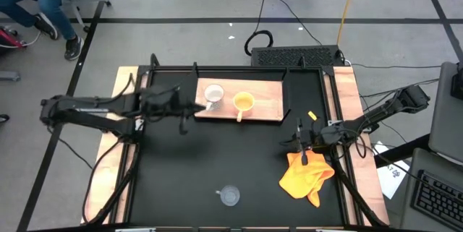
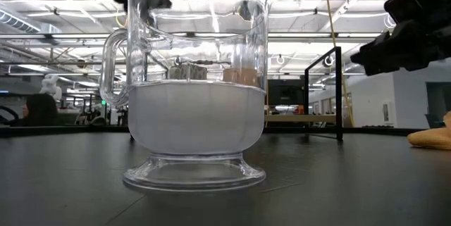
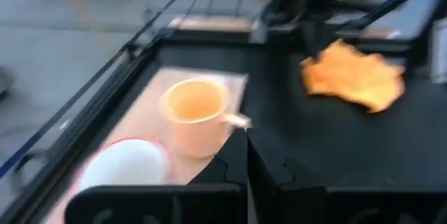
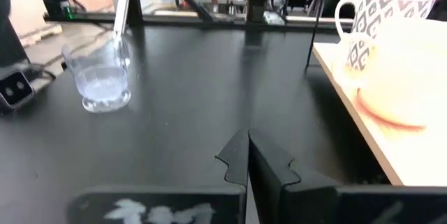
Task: Stack small to large cups/mugs on shelf
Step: Put the transparent mug on the shelf
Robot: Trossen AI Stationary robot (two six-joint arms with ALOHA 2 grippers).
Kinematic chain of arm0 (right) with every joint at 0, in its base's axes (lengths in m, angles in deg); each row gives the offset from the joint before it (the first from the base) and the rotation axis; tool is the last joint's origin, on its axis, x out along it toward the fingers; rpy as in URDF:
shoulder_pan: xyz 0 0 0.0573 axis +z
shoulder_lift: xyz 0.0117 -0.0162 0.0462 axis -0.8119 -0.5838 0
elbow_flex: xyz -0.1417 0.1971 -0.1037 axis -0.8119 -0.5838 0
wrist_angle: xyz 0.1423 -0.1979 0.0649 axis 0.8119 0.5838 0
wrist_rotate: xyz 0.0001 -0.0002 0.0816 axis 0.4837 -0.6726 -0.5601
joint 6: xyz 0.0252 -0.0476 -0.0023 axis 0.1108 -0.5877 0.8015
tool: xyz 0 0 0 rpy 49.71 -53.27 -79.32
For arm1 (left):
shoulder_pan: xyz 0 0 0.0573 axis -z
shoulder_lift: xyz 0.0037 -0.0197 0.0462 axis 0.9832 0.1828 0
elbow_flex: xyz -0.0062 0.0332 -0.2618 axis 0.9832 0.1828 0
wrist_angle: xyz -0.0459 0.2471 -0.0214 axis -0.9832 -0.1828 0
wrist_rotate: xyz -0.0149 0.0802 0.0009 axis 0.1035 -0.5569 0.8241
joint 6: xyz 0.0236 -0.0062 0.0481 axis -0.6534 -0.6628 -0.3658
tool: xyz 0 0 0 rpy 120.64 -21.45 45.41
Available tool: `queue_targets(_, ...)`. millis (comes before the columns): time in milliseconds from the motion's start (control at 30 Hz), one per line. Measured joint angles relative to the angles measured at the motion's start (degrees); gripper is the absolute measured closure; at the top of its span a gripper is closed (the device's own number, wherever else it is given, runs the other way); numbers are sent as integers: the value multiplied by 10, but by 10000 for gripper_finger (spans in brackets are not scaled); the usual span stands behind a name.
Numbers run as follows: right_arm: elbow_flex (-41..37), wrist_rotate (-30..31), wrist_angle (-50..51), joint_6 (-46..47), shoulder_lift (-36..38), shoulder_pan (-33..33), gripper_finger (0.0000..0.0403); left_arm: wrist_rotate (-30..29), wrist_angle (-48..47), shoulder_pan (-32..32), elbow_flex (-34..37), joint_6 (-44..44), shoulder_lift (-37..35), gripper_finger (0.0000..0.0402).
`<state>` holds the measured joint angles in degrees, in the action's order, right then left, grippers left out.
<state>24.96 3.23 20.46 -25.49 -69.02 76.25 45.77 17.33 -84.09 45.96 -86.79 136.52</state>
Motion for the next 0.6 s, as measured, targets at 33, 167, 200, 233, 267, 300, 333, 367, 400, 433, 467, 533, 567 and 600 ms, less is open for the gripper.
queue_targets(33,0,0,-6,0,0,0,403,1,28,15,27,3,-15,400)
queue_targets(167,0,0,-21,-3,0,0,403,11,147,70,128,11,-59,400)
queue_targets(200,0,0,-24,-3,0,0,403,11,173,82,149,13,-63,401)
queue_targets(233,0,0,-26,-3,0,0,403,10,198,92,168,14,-66,401)
queue_targets(267,0,0,-28,-3,0,0,403,10,217,100,187,16,-67,401)
queue_targets(300,0,0,-30,-4,0,0,403,10,238,108,205,16,-67,401)
queue_targets(333,0,0,-32,-7,0,0,403,10,260,113,220,19,-67,401)
queue_targets(367,0,0,-36,-10,0,0,403,9,281,119,235,23,-66,401)
queue_targets(400,0,0,-40,-13,0,0,403,5,299,123,250,27,-67,401)
queue_targets(433,0,-1,-41,-13,0,0,403,1,317,128,264,32,-67,401)
queue_targets(467,0,-1,-42,-13,0,0,403,-3,332,133,280,35,-67,401)
queue_targets(533,0,-1,-46,-14,0,0,403,-8,359,141,311,38,-67,401)
queue_targets(567,0,-1,-45,-14,0,0,403,-11,375,144,326,40,-66,401)
queue_targets(600,0,-2,-45,-14,0,0,403,-15,391,146,340,44,-66,401)
